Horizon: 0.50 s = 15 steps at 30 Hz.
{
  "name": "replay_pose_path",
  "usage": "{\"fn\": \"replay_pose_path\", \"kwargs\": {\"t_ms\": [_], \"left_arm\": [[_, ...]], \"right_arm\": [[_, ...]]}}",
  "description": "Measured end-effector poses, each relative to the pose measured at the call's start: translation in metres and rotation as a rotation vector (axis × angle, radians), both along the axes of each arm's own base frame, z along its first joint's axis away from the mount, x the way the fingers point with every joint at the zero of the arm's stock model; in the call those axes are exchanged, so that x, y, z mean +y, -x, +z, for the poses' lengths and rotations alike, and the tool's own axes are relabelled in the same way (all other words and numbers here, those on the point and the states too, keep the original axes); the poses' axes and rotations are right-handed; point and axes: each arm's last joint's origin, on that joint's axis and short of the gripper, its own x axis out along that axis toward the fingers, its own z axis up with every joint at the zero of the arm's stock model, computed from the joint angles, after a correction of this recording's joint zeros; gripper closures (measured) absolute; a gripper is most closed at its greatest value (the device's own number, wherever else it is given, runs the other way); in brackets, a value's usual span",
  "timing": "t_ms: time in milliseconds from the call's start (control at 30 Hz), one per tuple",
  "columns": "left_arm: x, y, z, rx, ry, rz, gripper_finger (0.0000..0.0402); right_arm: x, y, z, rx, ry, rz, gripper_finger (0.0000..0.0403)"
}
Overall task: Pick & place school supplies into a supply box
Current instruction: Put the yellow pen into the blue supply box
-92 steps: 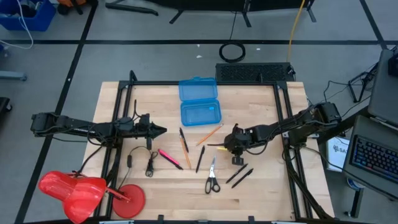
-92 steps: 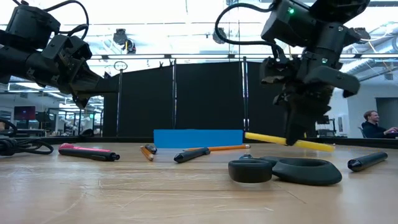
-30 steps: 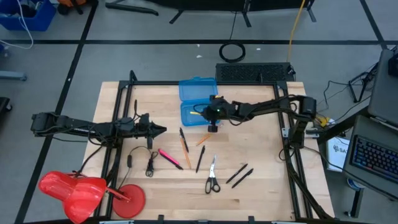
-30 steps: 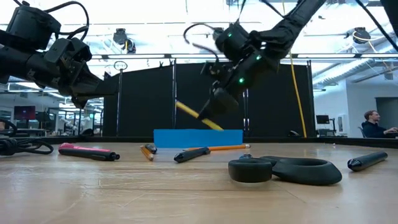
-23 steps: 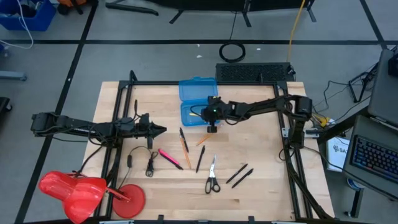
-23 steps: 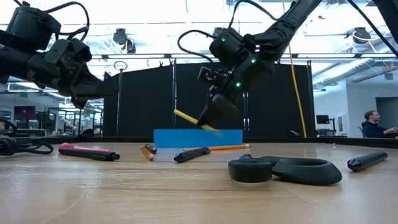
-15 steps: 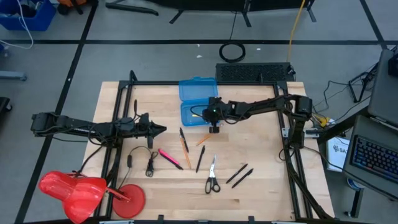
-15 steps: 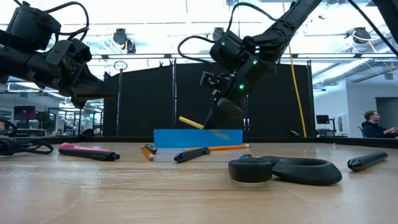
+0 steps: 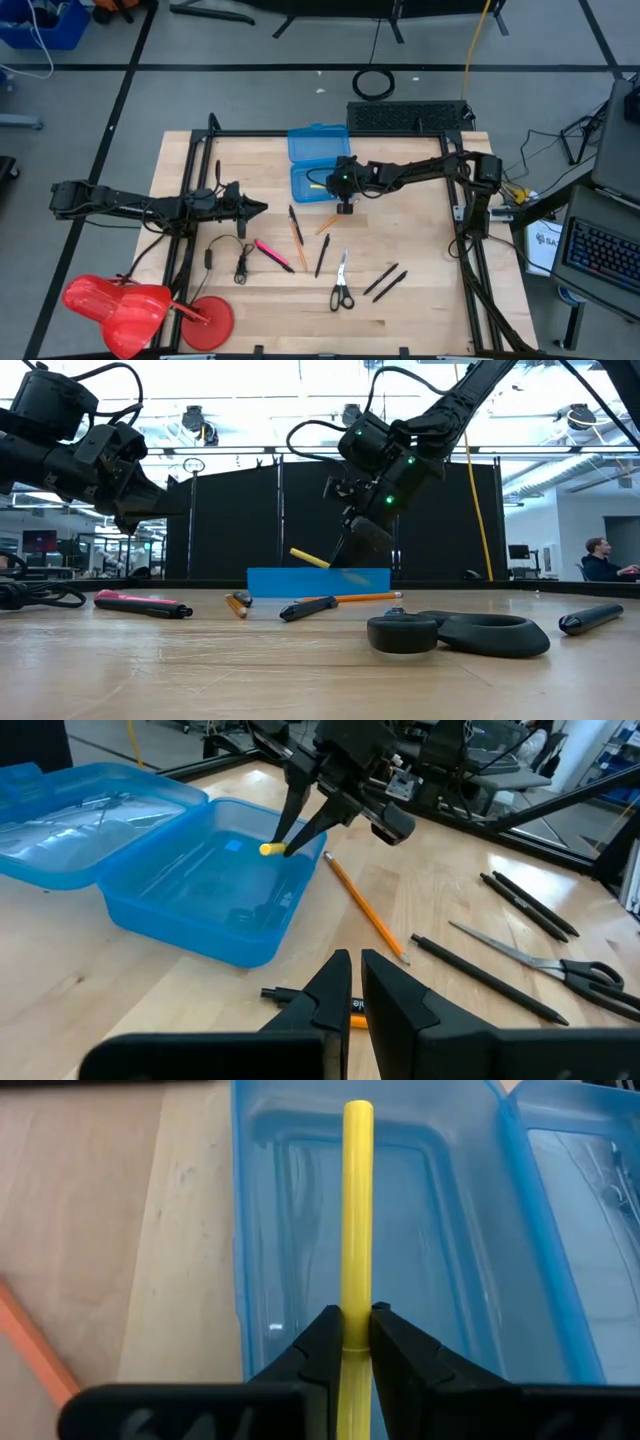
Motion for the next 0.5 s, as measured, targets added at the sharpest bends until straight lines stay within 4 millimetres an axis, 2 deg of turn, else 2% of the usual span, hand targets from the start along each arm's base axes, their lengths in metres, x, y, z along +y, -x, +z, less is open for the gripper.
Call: {"fn": "replay_pose_path", "kwargs": {"t_ms": [300, 500], "left_arm": [[0.0000, 0.0000, 0.0000, 0.000, 0.000, 0.000, 0.0371], [0.0000, 0.0000, 0.0000, 0.000, 0.001, 0.000, 0.0371]], "right_arm": [[0.0000, -0.0002, 0.0002, -0.004, -0.004, -0.005, 0.0363], [-0.0001, -0.0001, 0.0001, -0.005, -0.006, -0.010, 0.0346]]}}
